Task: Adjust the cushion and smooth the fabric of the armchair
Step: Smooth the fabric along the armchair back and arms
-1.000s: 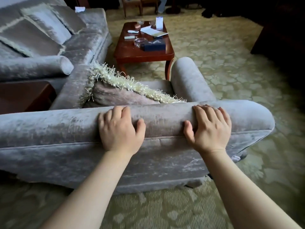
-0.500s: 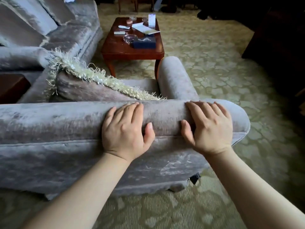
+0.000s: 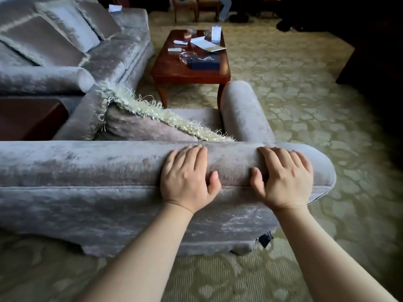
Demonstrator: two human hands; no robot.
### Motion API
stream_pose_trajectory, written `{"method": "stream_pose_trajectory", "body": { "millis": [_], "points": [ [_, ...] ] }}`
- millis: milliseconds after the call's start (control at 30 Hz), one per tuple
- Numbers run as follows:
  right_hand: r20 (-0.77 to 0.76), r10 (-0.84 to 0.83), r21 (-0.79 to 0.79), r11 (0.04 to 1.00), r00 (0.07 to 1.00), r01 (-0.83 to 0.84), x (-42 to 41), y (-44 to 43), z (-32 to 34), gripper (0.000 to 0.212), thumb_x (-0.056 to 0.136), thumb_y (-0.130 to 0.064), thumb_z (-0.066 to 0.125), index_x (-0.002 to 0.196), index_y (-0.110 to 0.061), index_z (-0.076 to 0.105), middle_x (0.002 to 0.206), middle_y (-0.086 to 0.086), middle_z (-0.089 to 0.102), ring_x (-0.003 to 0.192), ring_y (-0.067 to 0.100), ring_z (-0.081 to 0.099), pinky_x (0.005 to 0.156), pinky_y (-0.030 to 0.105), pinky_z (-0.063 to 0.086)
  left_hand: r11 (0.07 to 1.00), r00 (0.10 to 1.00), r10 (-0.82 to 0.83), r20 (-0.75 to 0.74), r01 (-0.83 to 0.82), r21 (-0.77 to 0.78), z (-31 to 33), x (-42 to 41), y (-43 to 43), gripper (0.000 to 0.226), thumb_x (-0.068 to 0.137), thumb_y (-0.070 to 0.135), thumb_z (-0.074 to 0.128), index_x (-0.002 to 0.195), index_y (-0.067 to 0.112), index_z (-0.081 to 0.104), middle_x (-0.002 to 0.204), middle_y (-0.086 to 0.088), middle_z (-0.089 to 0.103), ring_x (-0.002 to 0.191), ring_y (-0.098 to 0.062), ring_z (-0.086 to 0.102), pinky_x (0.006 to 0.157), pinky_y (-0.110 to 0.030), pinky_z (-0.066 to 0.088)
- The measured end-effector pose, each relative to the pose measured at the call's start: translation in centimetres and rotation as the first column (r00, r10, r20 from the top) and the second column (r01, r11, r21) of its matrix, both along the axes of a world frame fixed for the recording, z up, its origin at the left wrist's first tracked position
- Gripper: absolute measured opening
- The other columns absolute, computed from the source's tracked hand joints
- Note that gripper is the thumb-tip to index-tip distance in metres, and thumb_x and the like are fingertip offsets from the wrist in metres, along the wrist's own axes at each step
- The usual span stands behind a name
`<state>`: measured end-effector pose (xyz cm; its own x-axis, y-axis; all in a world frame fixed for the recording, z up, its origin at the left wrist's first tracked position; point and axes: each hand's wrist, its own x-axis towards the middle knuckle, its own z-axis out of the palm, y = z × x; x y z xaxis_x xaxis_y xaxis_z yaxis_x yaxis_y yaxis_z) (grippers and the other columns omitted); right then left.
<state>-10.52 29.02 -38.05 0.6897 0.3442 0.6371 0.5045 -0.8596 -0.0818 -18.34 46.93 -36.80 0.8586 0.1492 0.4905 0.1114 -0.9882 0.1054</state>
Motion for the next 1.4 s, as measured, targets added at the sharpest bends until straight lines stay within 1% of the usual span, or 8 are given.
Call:
{"method": "stream_pose_trajectory", "body": {
  "millis": [100, 367, 533, 667, 800, 1000, 1300, 1400],
  "points": [
    [0.025, -0.015, -0.01, 1.0, 1.0, 0.015, -0.4, 0.0, -0.2, 0.048, 0.082, -0.042, 0.041, 0.1, -0.005, 0.065, 0.086, 0.015, 0.064, 0.074, 0.036, 0.057, 0.079, 0.044, 0.042, 0.999, 0.998, -0.025, -0.064, 0.023, -0.032, 0.0, -0.4, 0.0, 0.057, 0.074, 0.038, 0.04, 0.109, 0.002, 0.066, 0.111, -0.013, 0.068, 0.103, -0.029, 0.063, 0.097, -0.041, 0.042],
    [-0.297, -0.145, 0.005, 0.988, 0.944, 0.153, -1.6, 2.1, 2.2, 0.062, 0.08, -0.056, 0.032, 0.105, -0.006, 0.059, 0.094, 0.025, 0.058, 0.091, 0.043, 0.054, 0.084, 0.05, 0.037, 0.979, 0.97, -0.201, -0.139, 0.193, -0.064, 1.3, -1.8, 3.0, 0.059, 0.079, 0.034, 0.057, 0.126, -0.001, 0.052, 0.131, -0.018, 0.054, 0.125, -0.033, 0.045, 0.113, -0.041, 0.019],
    [-0.21, 0.246, -0.134, 0.951, 0.946, -0.278, -6.6, 14.2, 4.3, 0.062, 0.083, -0.051, 0.04, 0.114, -0.002, 0.058, 0.11, 0.02, 0.06, 0.097, 0.039, 0.057, 0.085, 0.047, 0.041, 0.948, 0.979, -0.021, -0.203, 0.084, 0.307, 2.6, -7.1, 15.8, 0.063, 0.082, 0.047, 0.043, 0.125, 0.004, 0.058, 0.133, -0.015, 0.055, 0.129, -0.031, 0.045, 0.108, -0.053, 0.031],
    [-0.209, 0.394, -0.106, 0.901, 0.895, -0.422, -11.7, 29.4, 5.2, 0.065, 0.084, -0.052, 0.038, 0.121, -0.001, 0.055, 0.117, 0.02, 0.059, 0.102, 0.037, 0.056, 0.086, 0.044, 0.044, 0.961, 0.986, 0.11, -0.122, -0.074, 0.267, 2.5, -12.4, 28.8, 0.059, 0.083, 0.042, 0.042, 0.12, -0.001, 0.059, 0.128, -0.019, 0.058, 0.124, -0.037, 0.049, 0.106, -0.054, 0.033],
    [-0.372, 0.329, -0.15, 0.901, 0.868, -0.406, -16.1, 40.0, 4.2, 0.07, 0.085, -0.058, 0.028, 0.13, -0.007, 0.046, 0.134, 0.019, 0.048, 0.122, 0.037, 0.042, 0.101, 0.049, 0.031, 0.964, 0.962, 0.234, -0.139, -0.21, 0.165, 1.7, -16.4, 37.7, 0.06, 0.084, 0.04, 0.039, 0.117, -0.006, 0.058, 0.123, -0.025, 0.058, 0.121, -0.042, 0.05, 0.103, -0.052, 0.032],
    [-0.196, 0.29, -0.1, 0.945, 0.937, -0.313, -14.6, 44.7, 2.0, 0.056, 0.083, -0.053, 0.046, 0.101, -0.003, 0.063, 0.09, 0.018, 0.063, 0.079, 0.035, 0.056, 0.076, 0.043, 0.042, 0.987, 0.997, 0.081, -0.007, -0.079, 0.143, 0.2, -14.4, 42.4, 0.06, 0.08, 0.041, 0.04, 0.111, -0.004, 0.063, 0.109, -0.022, 0.066, 0.096, -0.037, 0.065, 0.091, -0.043, 0.04],
    [-0.097, 0.211, -0.02, 0.977, 0.973, -0.214, -15.7, 46.8, 1.7, 0.044, 0.078, -0.05, 0.045, 0.081, -0.009, 0.06, 0.074, 0.01, 0.06, 0.07, 0.032, 0.056, 0.068, 0.038, 0.038, 0.99, 0.995, 0.098, -0.002, -0.097, 0.106, 0.1, -15.0, 43.8, 0.058, 0.078, 0.042, 0.04, 0.107, -0.003, 0.063, 0.104, -0.02, 0.067, 0.091, -0.037, 0.063, 0.087, -0.044, 0.046],
    [-0.142, 0.213, -0.037, 0.975, 0.967, -0.221, -16.5, 46.2, 1.7, 0.046, 0.08, -0.048, 0.044, 0.09, -0.008, 0.062, 0.083, 0.01, 0.063, 0.078, 0.031, 0.057, 0.075, 0.039, 0.036, 0.991, 0.993, 0.116, -0.035, -0.114, 0.07, 0.2, -15.5, 43.2, 0.059, 0.078, 0.042, 0.039, 0.109, -0.003, 0.062, 0.106, -0.021, 0.066, 0.093, -0.038, 0.063, 0.09, -0.045, 0.045]
  ]
}}
